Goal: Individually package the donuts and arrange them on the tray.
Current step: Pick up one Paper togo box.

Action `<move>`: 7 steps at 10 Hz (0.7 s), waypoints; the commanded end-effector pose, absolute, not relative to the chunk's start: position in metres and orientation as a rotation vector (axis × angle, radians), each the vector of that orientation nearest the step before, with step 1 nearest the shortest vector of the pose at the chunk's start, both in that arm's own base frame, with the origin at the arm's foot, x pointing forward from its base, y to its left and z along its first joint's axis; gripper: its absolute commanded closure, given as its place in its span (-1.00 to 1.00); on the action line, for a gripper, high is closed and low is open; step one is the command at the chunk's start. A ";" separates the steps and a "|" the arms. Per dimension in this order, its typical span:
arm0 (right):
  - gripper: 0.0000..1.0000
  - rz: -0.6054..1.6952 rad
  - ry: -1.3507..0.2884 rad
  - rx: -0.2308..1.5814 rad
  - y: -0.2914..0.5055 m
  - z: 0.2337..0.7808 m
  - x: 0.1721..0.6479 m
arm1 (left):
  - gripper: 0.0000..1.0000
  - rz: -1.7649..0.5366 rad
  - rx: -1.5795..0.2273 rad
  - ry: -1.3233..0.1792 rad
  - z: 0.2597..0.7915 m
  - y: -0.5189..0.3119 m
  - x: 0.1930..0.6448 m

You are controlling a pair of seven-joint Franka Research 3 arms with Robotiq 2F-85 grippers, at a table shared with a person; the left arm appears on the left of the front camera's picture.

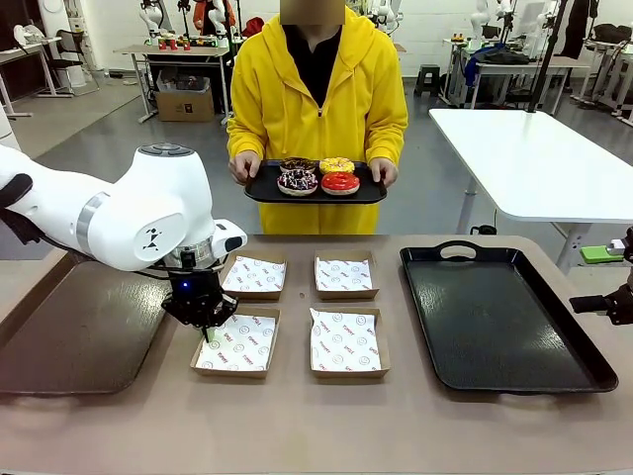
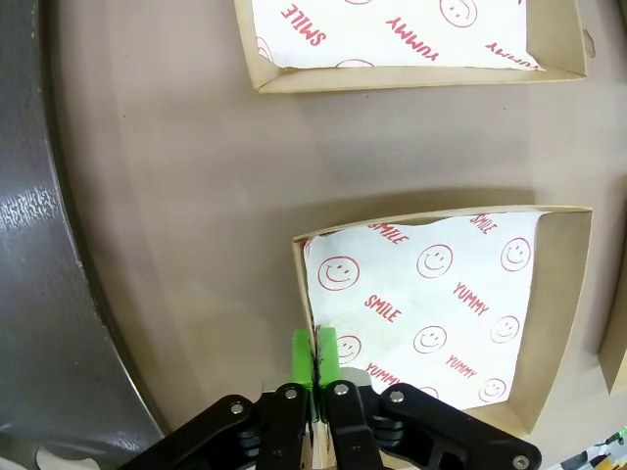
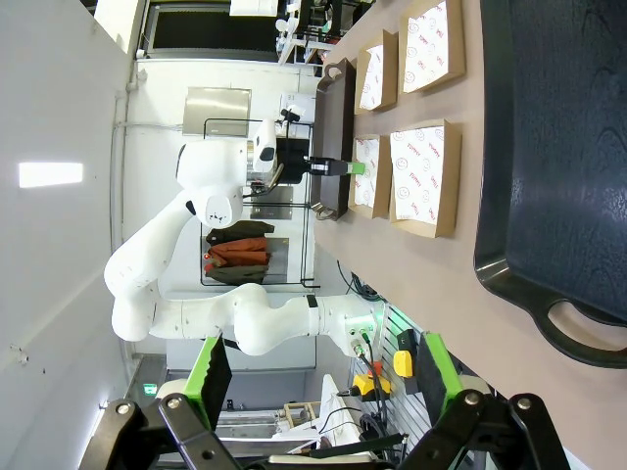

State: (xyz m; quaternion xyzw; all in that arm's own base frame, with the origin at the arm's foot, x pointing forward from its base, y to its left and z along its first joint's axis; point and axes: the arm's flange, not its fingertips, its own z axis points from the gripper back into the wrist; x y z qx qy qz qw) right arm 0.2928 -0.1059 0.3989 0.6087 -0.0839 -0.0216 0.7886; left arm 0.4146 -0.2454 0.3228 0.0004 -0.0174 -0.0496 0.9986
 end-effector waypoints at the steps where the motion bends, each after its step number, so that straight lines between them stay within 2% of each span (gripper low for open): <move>1: -1.00 -0.048 -0.180 1.316 -0.106 0.400 0.292 | 1.00 -0.066 0.010 -0.028 0.325 -0.252 0.417; 4: -1.00 -0.048 -0.180 1.316 -0.106 0.400 0.292 | 1.00 -0.031 0.011 0.001 0.331 -0.254 0.417; 7: -1.00 -0.048 -0.180 1.316 -0.106 0.400 0.292 | 1.00 -0.064 -0.028 -0.072 0.419 -0.274 0.399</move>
